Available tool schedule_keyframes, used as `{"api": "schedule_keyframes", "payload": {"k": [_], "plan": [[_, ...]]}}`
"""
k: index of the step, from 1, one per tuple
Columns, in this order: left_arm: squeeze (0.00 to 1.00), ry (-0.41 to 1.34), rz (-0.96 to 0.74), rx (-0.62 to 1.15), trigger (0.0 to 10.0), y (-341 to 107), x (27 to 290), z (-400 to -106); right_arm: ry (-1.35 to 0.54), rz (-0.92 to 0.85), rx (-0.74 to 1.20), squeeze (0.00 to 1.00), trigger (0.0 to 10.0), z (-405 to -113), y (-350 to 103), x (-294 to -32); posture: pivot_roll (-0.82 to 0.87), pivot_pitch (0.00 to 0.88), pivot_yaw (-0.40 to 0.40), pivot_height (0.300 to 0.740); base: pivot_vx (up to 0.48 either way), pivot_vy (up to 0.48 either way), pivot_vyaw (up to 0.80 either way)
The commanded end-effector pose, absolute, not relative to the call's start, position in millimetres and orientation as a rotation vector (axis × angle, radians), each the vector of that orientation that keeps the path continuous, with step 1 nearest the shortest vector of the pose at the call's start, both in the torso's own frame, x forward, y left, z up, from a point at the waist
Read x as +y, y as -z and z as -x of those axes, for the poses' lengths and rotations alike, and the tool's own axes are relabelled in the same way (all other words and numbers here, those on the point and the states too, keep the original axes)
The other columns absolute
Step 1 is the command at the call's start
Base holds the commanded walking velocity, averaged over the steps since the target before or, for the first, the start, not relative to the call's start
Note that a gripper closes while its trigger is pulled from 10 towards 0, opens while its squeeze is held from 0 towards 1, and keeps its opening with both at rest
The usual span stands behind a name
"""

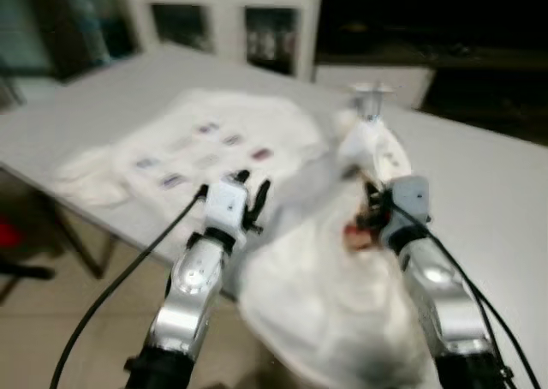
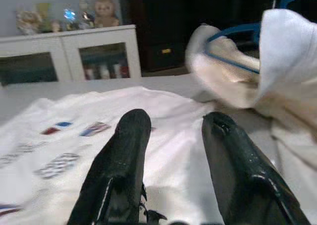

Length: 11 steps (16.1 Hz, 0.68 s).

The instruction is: Hang hanger

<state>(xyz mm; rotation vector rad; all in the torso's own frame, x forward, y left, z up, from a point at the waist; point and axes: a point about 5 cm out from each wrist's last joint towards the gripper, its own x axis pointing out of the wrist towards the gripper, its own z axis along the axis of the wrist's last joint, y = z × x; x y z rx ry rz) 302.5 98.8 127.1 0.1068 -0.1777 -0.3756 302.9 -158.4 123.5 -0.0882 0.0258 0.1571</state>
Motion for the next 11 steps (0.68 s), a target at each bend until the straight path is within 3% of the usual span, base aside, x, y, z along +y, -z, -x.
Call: {"api": "schedule_keyframes", "payload": {"k": [1, 8, 11], "plan": [[0.00, 0.384, -0.111, -0.190, 10.0, -131, 96, -304, -0.161, 0.090, 0.002, 0.00, 10.0, -303, -128, -158, 0.06, 0.044, -0.007, 0.740, 0.000, 0.000, 0.80], [0.00, 0.379, -0.127, -0.193, 10.0, -132, 99, -306, -0.213, 0.076, 0.012, 0.00, 10.0, -305, -127, -163, 0.06, 0.042, -0.009, 0.740, 0.000, 0.000, 0.00], [0.00, 0.340, -0.142, -0.218, 10.0, -141, 114, -317, -0.395, 0.121, -0.057, 0.00, 10.0, -301, -140, -164, 0.06, 0.042, -0.010, 0.740, 0.000, 0.000, 0.00]]}}
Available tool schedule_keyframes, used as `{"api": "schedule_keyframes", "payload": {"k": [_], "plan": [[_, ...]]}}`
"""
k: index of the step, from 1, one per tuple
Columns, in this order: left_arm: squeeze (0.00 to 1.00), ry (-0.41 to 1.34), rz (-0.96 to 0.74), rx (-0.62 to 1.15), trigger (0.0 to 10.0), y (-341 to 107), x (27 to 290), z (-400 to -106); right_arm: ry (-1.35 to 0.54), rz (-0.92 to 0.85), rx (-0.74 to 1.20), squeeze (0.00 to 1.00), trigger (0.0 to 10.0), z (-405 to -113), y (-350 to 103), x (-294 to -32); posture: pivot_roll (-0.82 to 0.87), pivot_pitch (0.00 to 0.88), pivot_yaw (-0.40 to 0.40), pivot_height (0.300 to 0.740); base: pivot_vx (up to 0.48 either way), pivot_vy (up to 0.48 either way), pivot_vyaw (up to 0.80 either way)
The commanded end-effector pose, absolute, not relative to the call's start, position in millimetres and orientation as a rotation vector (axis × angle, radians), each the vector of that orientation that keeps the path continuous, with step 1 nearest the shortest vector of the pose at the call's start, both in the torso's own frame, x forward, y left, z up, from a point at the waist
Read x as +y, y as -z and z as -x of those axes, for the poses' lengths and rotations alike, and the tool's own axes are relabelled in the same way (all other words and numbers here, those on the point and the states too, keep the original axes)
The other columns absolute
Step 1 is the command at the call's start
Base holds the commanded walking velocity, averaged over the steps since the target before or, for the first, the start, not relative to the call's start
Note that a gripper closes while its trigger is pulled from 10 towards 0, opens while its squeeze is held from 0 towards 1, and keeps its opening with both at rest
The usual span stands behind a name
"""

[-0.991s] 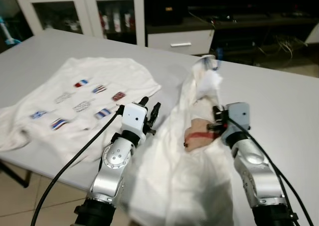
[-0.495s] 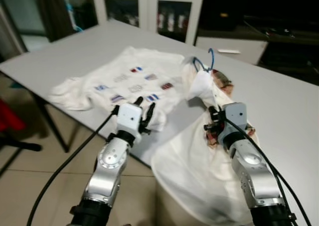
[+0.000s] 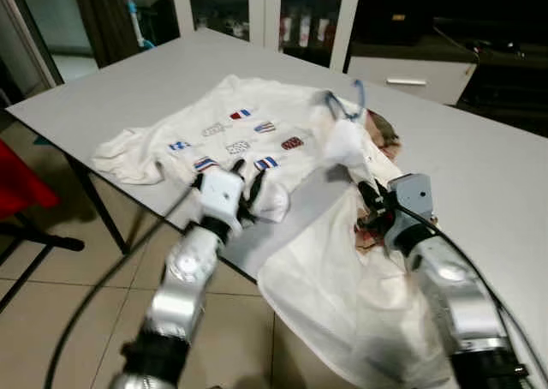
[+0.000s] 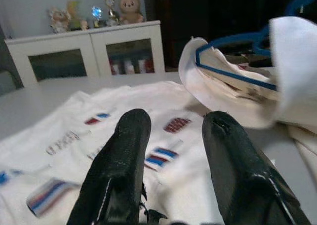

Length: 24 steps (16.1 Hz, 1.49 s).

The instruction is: Hang hanger

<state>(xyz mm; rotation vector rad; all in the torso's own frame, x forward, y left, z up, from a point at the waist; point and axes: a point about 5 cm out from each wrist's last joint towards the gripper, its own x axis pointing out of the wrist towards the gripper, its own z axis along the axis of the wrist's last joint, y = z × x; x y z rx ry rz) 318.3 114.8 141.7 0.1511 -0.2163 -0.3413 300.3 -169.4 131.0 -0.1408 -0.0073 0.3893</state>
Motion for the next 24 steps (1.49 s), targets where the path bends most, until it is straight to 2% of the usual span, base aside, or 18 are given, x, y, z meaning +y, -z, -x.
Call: {"api": "schedule_keyframes", "payload": {"k": [1, 4, 7, 15, 22, 23, 24], "plan": [[0.00, 0.306, -0.171, -0.259, 10.0, -155, 133, -329, -0.488, 0.233, -0.051, 0.00, 10.0, -299, -144, -176, 0.05, 0.042, -0.010, 0.740, 0.000, 0.000, 0.00], [0.00, 0.265, -0.222, -0.273, 10.0, -162, 151, -337, -0.597, 0.277, -0.043, 0.00, 10.0, -293, -151, -192, 0.05, 0.043, -0.011, 0.740, 0.000, 0.000, 0.00], [0.00, 0.246, -0.228, -0.275, 10.0, -163, 158, -340, -0.713, 0.285, -0.062, 0.00, 10.0, -283, -162, -200, 0.05, 0.044, -0.011, 0.740, 0.000, 0.000, 0.00], [0.00, 0.340, -0.188, -0.277, 10.0, -157, 150, -339, -0.988, 0.273, -0.072, 0.00, 10.0, -253, -177, -199, 0.05, 0.045, -0.006, 0.740, 0.000, 0.000, 0.00], [0.00, 0.378, -0.206, -0.213, 10.0, -145, 145, -339, -1.093, 0.181, -0.068, 0.00, 10.0, -236, -181, -189, 0.05, 0.040, -0.001, 0.740, 0.000, 0.000, 0.00], [0.00, 0.355, -0.245, -0.165, 7.0, -139, 148, -342, -1.086, 0.180, -0.069, 0.00, 10.0, -236, -182, -193, 0.05, 0.041, 0.000, 0.740, 0.000, 0.000, 0.00], [0.00, 0.345, -0.238, -0.159, 0.0, -137, 149, -343, -1.073, 0.174, -0.069, 0.00, 10.0, -237, -183, -196, 0.05, 0.041, 0.000, 0.740, 0.000, 0.000, 0.00]]}}
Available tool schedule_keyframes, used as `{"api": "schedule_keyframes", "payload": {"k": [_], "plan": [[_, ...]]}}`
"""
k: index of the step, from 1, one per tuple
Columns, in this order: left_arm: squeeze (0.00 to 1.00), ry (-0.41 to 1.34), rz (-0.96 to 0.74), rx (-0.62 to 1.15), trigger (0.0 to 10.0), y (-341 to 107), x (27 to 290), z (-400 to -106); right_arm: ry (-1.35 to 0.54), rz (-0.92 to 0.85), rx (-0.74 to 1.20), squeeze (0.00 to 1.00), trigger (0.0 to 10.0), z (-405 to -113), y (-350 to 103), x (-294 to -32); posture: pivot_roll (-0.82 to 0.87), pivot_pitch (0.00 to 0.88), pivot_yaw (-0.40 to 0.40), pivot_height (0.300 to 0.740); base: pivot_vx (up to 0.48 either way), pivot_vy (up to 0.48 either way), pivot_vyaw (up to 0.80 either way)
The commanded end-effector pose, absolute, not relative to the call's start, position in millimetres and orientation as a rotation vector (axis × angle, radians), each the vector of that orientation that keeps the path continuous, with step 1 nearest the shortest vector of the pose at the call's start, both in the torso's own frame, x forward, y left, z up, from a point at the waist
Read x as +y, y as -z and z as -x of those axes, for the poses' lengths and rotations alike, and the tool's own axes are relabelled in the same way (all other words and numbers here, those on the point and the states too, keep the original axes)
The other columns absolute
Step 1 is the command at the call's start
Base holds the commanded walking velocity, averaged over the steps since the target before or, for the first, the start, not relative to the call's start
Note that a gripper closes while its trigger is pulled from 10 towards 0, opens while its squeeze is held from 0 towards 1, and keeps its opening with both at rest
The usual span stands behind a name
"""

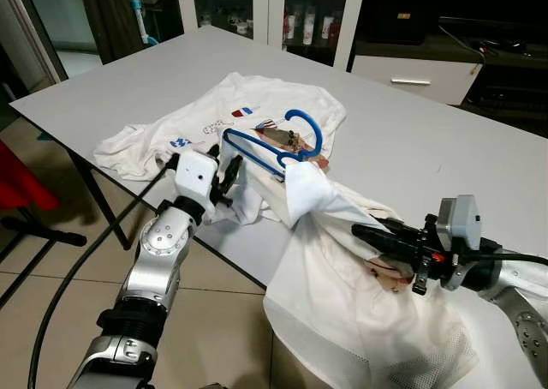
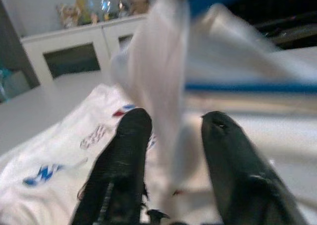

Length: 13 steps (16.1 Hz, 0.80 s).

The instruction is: Hang hanger

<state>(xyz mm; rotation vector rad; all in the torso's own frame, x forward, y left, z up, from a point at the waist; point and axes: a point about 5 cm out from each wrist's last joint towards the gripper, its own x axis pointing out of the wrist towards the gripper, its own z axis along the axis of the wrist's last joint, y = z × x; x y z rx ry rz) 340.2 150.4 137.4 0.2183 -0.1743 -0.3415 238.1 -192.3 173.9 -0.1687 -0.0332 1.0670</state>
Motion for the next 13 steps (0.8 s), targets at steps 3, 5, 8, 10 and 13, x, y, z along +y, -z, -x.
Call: {"api": "schedule_keyframes", "payload": {"k": [3, 5, 8, 10, 13], "plan": [[0.00, 0.361, -0.225, -0.170, 0.0, -139, 148, -342, -1.090, 0.164, -0.057, 0.00, 10.0, -233, -183, -197, 0.05, 0.042, -0.001, 0.740, 0.000, 0.000, 0.00], [0.00, 0.352, -0.223, -0.179, 0.0, -140, 148, -342, -1.090, 0.159, -0.044, 0.00, 10.0, -232, -182, -198, 0.05, 0.040, -0.001, 0.740, 0.000, 0.000, 0.00], [0.00, 0.342, -0.226, -0.188, 0.0, -141, 149, -343, -1.098, 0.150, -0.036, 0.00, 10.0, -230, -181, -199, 0.05, 0.040, -0.001, 0.740, 0.000, 0.000, 0.00], [0.00, 0.321, -0.222, -0.205, 0.0, -145, 151, -344, -1.063, 0.152, 0.015, 0.00, 10.0, -232, -170, -208, 0.05, 0.040, -0.001, 0.740, 0.000, 0.000, 0.00], [0.00, 0.283, -0.219, -0.198, 0.0, -146, 158, -347, -1.017, 0.115, 0.045, 0.00, 10.0, -232, -160, -218, 0.05, 0.039, 0.006, 0.740, 0.000, 0.000, 0.00]]}}
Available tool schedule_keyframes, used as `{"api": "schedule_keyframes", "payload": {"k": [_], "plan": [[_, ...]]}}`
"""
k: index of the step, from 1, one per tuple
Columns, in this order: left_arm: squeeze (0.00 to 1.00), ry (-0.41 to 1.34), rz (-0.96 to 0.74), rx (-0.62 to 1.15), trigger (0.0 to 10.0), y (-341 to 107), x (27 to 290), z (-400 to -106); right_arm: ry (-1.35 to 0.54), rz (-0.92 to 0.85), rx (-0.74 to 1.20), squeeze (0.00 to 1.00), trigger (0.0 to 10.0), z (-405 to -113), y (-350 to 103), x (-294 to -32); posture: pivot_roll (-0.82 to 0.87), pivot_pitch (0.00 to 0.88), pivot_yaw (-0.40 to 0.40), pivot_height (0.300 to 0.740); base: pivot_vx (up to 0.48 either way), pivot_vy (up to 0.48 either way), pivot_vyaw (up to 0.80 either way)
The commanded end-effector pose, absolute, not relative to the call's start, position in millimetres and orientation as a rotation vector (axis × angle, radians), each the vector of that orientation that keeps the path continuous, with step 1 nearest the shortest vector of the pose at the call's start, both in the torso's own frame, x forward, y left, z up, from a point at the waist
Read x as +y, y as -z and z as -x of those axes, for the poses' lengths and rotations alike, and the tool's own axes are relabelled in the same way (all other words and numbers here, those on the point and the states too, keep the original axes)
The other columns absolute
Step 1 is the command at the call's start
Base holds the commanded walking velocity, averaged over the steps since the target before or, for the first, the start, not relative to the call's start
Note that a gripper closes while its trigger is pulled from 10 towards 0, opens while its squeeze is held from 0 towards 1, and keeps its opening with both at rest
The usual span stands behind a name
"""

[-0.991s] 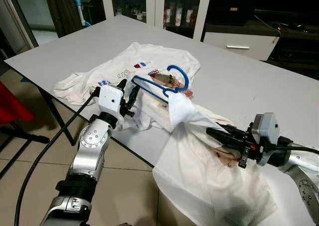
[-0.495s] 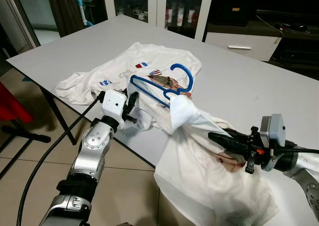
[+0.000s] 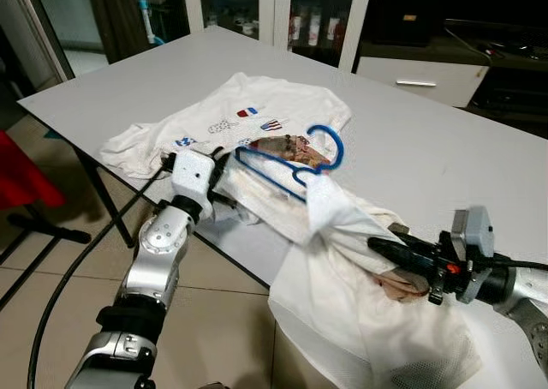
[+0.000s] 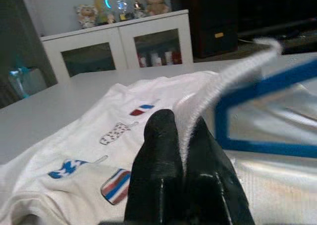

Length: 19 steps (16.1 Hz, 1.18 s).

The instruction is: Hang hanger

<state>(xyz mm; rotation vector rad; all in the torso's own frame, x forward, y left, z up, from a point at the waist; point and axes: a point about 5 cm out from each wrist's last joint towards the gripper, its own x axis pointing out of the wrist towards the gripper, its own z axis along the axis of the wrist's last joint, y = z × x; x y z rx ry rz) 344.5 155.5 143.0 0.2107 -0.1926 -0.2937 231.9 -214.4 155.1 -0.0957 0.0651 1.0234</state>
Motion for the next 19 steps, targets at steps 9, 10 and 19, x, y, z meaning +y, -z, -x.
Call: {"api": "schedule_keyframes", "payload": {"k": [9, 10, 19], "plan": [[0.00, 0.230, -0.211, -0.180, 0.0, -147, 169, -352, -1.144, -0.015, 0.060, 0.00, 10.0, -206, -171, -237, 0.04, 0.033, 0.020, 0.740, 0.000, 0.000, 0.00], [0.00, 0.231, -0.214, -0.177, 0.0, -146, 170, -352, -1.166, -0.021, 0.073, 0.00, 10.0, -202, -171, -238, 0.04, 0.031, 0.024, 0.740, 0.000, 0.000, 0.00], [0.00, 0.300, -0.175, -0.170, 0.0, -138, 143, -348, -0.980, -0.227, -0.166, 0.00, 10.0, -231, -183, -225, 0.04, 0.033, 0.027, 0.740, 0.000, 0.000, 0.00]]}}
